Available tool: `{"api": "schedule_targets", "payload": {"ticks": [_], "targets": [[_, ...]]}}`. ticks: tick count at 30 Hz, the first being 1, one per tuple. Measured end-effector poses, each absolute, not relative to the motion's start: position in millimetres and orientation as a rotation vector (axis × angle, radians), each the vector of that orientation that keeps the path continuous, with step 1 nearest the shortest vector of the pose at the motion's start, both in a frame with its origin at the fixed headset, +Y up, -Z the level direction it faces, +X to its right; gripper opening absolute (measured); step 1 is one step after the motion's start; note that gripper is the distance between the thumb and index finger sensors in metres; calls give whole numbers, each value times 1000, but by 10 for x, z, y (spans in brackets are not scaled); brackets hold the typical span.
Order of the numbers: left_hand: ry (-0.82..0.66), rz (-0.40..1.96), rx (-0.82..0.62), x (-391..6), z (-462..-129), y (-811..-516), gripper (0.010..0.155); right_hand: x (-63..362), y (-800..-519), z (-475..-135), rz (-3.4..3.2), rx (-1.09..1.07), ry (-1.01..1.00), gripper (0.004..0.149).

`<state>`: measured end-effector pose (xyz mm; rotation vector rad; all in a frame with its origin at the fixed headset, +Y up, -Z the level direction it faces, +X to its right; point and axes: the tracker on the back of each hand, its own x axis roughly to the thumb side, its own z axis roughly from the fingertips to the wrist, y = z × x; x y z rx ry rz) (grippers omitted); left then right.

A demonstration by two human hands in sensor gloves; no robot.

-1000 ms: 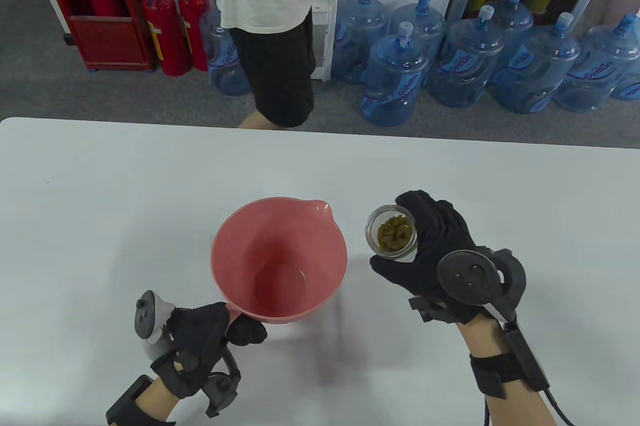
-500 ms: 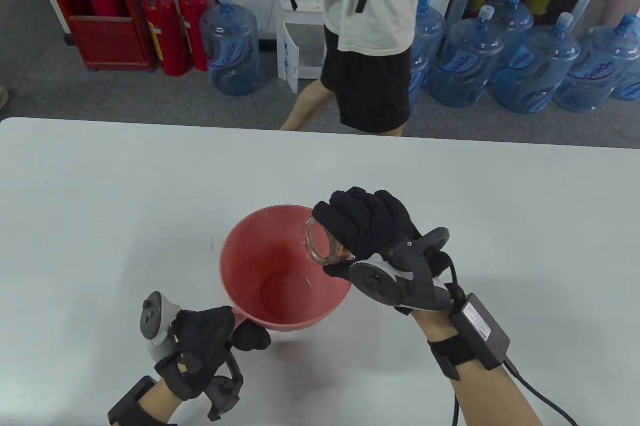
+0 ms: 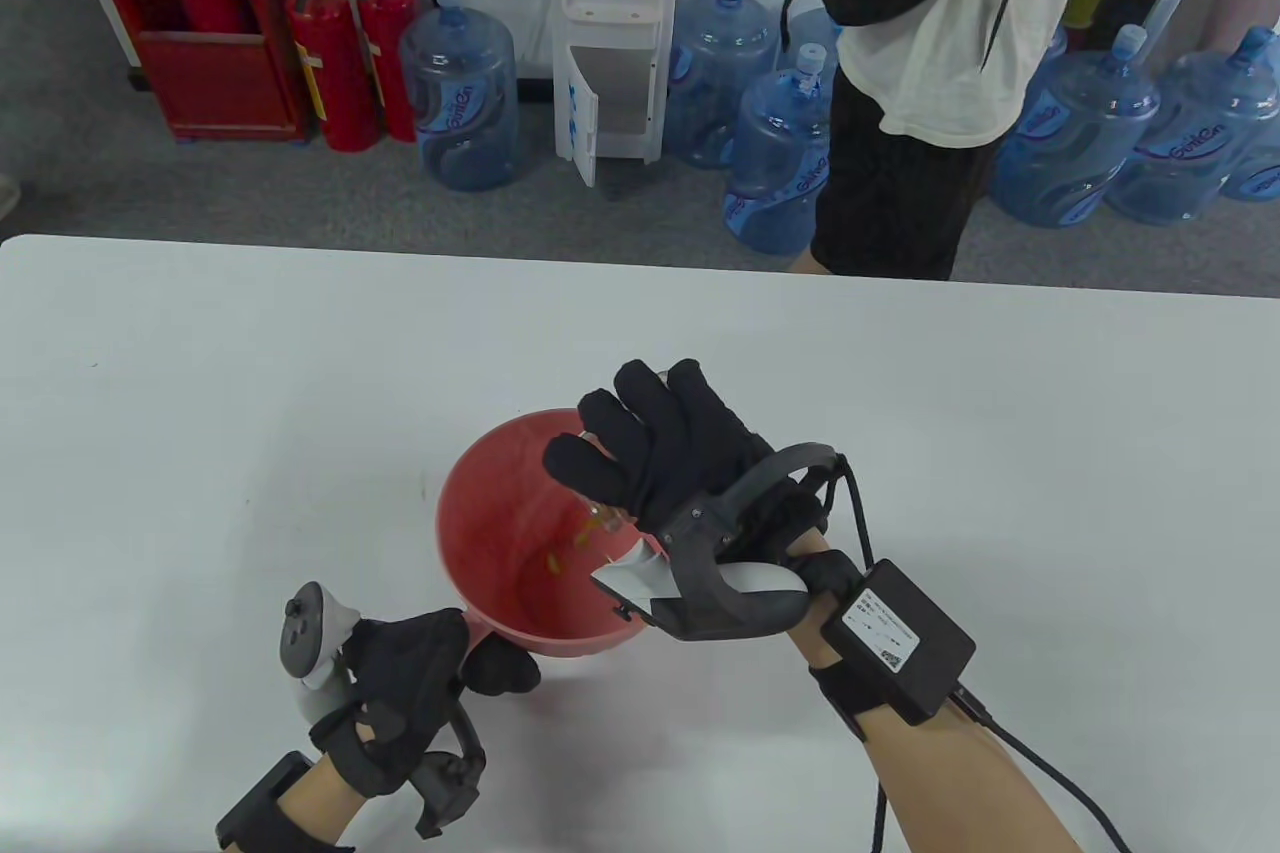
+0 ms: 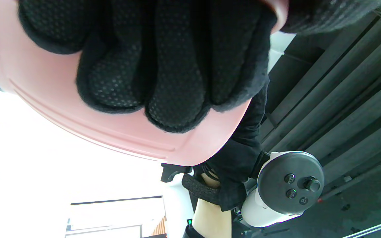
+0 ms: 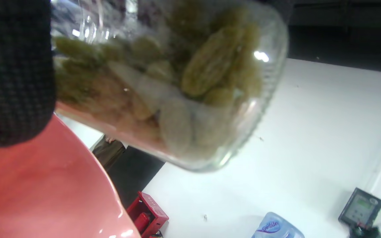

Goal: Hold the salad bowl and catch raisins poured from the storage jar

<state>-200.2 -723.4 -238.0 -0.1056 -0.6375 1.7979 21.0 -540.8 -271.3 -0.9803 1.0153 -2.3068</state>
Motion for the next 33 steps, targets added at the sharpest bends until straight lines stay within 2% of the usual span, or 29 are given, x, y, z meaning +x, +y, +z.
{"api": "schedule_targets", "payload": {"ticks": [33], "targets": [[-645,1777,-110,-2012,-2386,-7258,46,-22,-5649,-2569,-1891,-994,1000,103]]}}
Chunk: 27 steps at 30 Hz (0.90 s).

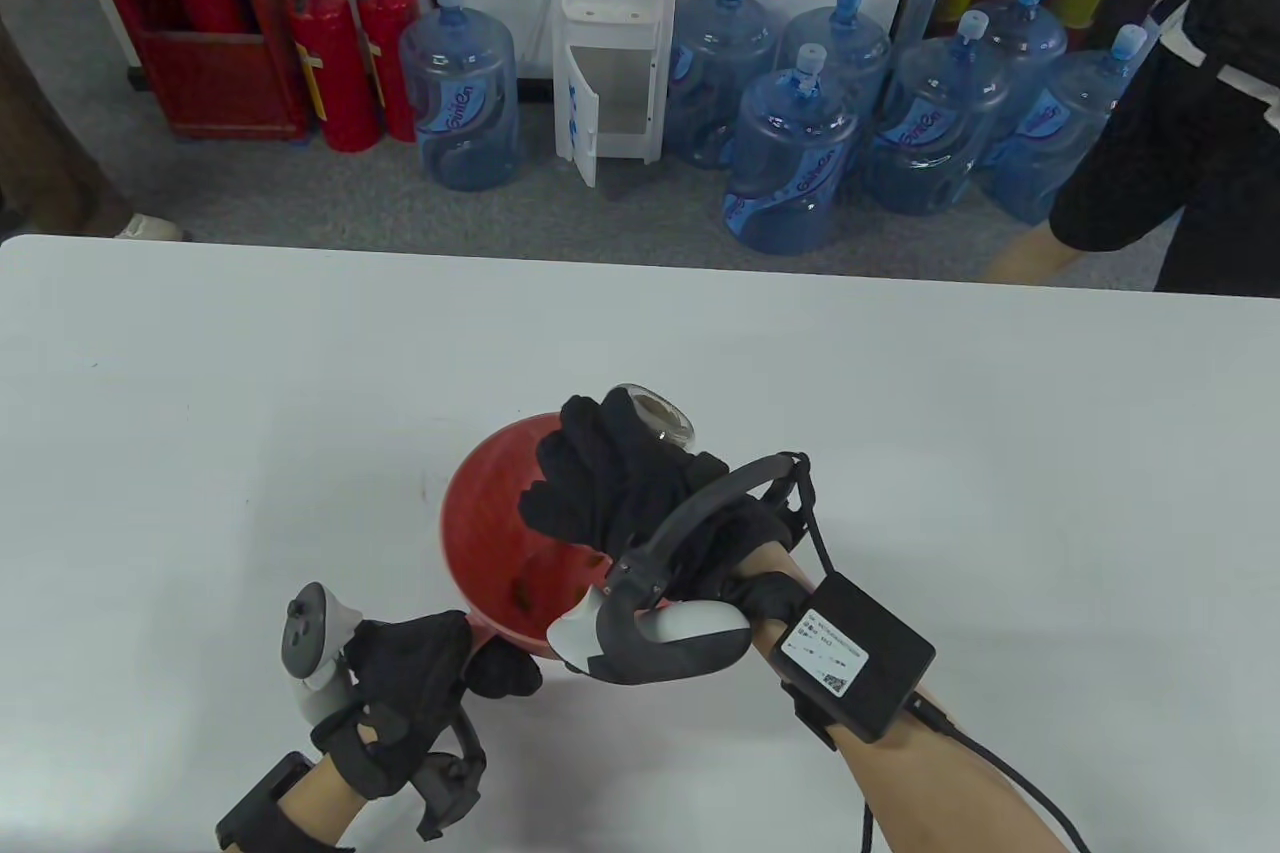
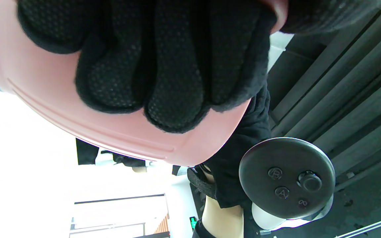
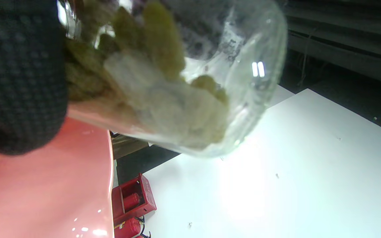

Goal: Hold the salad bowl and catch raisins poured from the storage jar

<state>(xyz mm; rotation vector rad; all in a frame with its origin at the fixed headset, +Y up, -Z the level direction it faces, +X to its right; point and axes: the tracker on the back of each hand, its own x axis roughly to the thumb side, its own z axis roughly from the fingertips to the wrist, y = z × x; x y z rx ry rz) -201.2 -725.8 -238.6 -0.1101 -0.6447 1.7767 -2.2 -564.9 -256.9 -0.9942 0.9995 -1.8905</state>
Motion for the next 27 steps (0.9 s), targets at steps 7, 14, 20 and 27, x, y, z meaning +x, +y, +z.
{"api": "schedule_targets", "payload": {"ticks": [7,14,20,27], "targets": [[-646,1777,-105,-2013,-2385,-7259,46,-6,-5652,-2572,-1876,-1003,999,103],[-643,1780,-100,-2015,-2384,-7261,46,6,-5656,-2575,-1890,-996,1011,103],[-645,1782,-98,-2016,-2384,-7261,46,44,-5647,-2622,-2026,-987,981,103],[-647,1781,-81,-2033,-2387,-7258,46,11,-5623,-2606,-2220,-988,998,104]]}}
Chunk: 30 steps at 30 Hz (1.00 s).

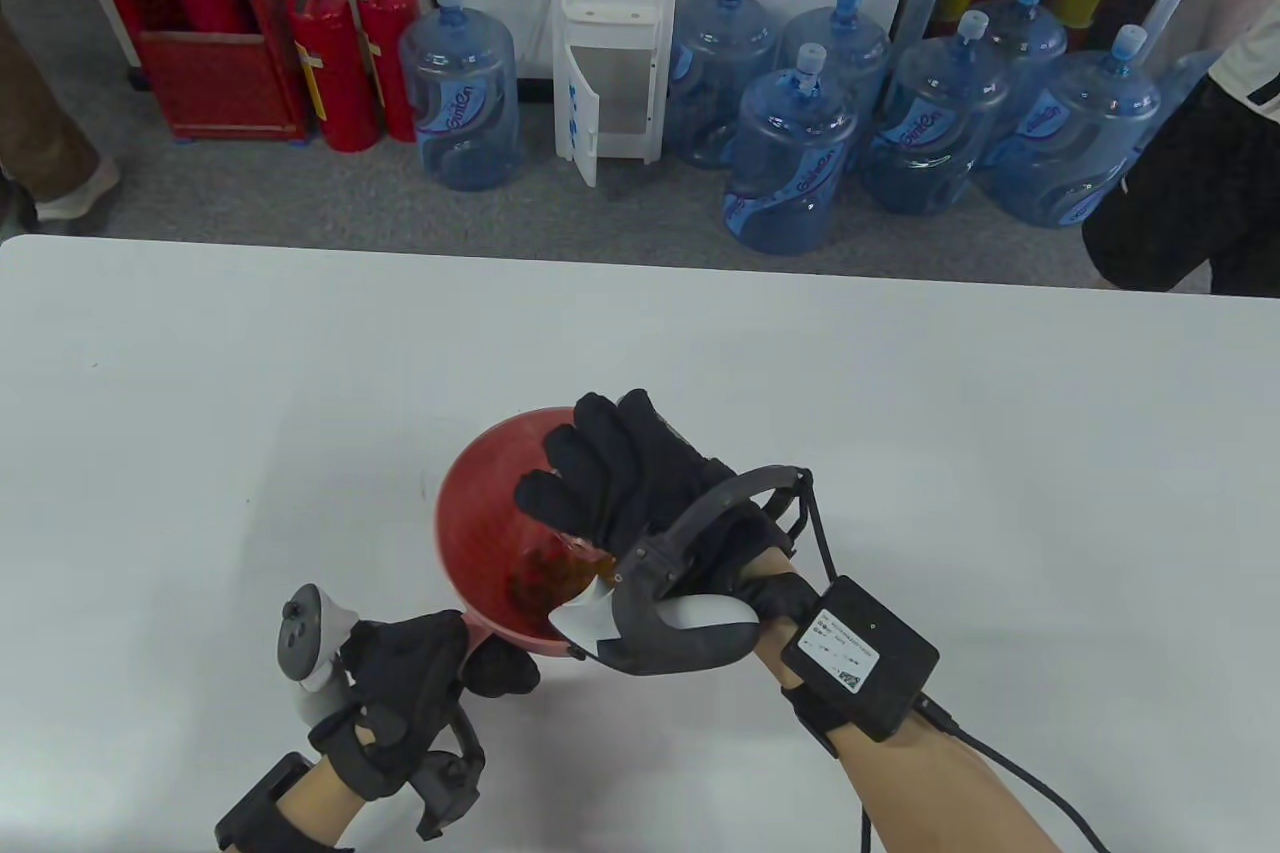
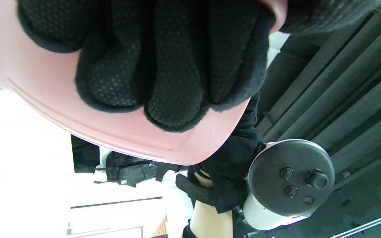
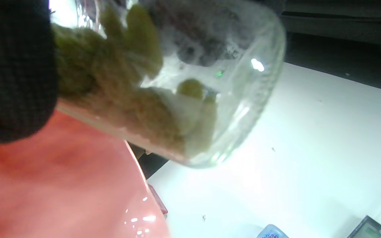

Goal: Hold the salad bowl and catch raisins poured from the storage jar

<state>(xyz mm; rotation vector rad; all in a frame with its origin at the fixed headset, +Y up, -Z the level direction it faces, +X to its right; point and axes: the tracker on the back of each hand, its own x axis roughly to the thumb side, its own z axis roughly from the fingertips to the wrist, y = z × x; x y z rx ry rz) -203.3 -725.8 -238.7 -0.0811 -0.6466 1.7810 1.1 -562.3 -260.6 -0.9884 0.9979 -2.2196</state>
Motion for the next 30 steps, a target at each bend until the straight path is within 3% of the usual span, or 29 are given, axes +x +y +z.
{"api": "schedule_targets", "payload": {"ticks": [7,14,21,25,30], "targets": [[-636,1776,-48,-2066,-2389,-7240,46,368,-5524,-2714,-2767,-927,1039,105],[-623,1756,-13,-2102,-2394,-7230,46,1112,-5558,-2778,-3298,-739,1160,105],[-614,1752,19,-2127,-2398,-7220,46,2052,-6108,-2849,-3665,-347,1023,106],[-610,1753,30,-2140,-2398,-7218,46,2491,-6572,-2893,-3759,-106,777,107],[-606,1750,31,-2149,-2396,-7223,46,2814,-6935,-2975,-3794,-33,497,107]]}}
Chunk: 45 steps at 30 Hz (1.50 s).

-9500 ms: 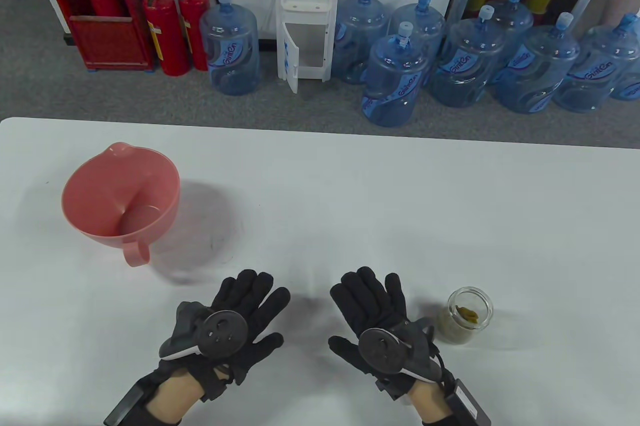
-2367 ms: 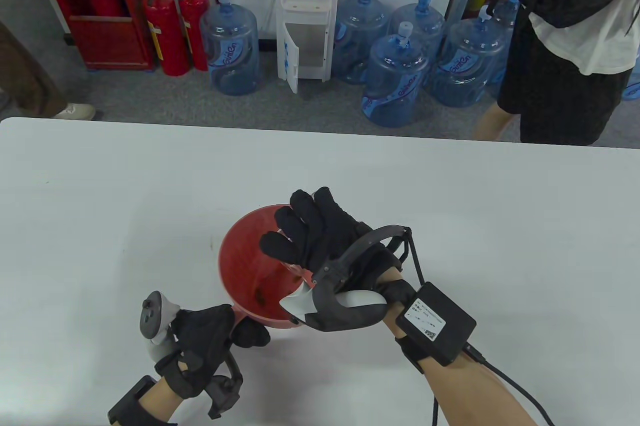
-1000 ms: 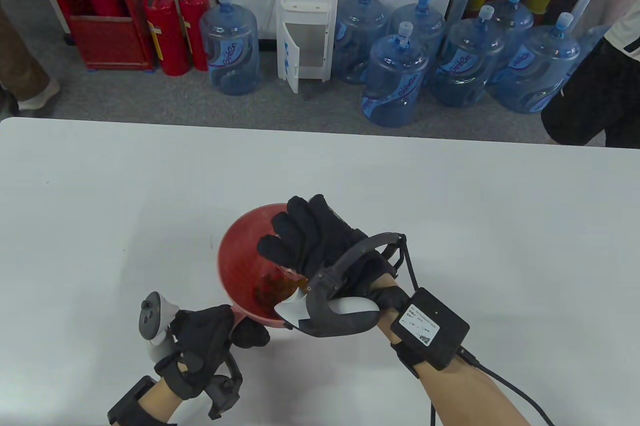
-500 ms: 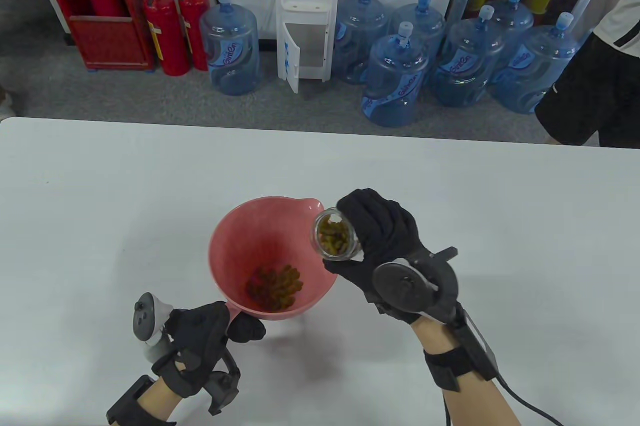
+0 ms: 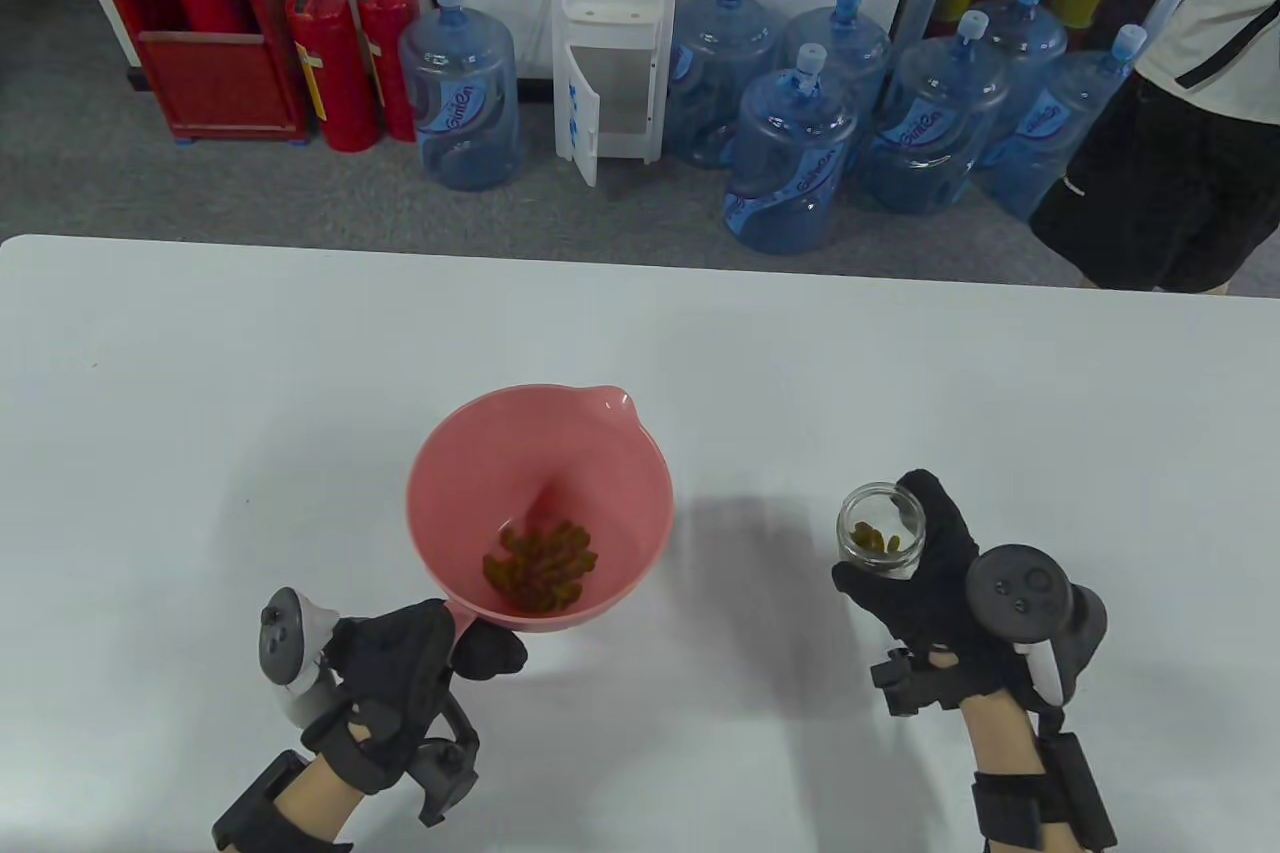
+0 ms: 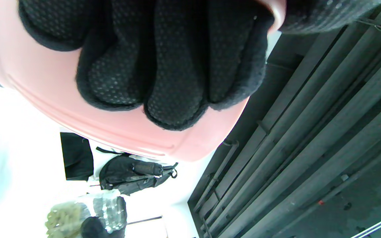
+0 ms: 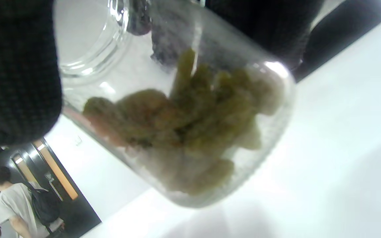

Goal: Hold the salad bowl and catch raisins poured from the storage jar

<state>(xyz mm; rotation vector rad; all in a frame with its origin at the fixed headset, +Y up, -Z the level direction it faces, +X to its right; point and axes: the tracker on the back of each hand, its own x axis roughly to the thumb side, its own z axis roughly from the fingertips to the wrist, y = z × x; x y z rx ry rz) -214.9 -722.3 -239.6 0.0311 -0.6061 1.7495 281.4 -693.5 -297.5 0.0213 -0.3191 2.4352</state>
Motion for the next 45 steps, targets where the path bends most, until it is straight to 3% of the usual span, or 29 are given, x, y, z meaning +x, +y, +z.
{"api": "schedule_targets", "payload": {"ticks": [16,21,27,31,37,45], "targets": [[-627,1752,21,-2144,-2384,-7219,47,3099,-7362,-3061,2317,56,61,107],[-630,1751,25,-2147,-2385,-7220,46,3208,-7362,-3015,2303,81,103,107],[-626,1746,32,-2152,-2387,-7220,46,3202,-7137,-2941,2340,108,-46,105],[-625,1737,43,-2162,-2392,-7218,46,2947,-6793,-2800,2455,184,-343,96],[-624,1724,62,-2177,-2397,-7209,46,2207,-6465,-2658,2582,423,-499,92],[-626,1710,68,-2194,-2395,-7212,46,1396,-6625,-2605,2808,664,-534,93]]}}
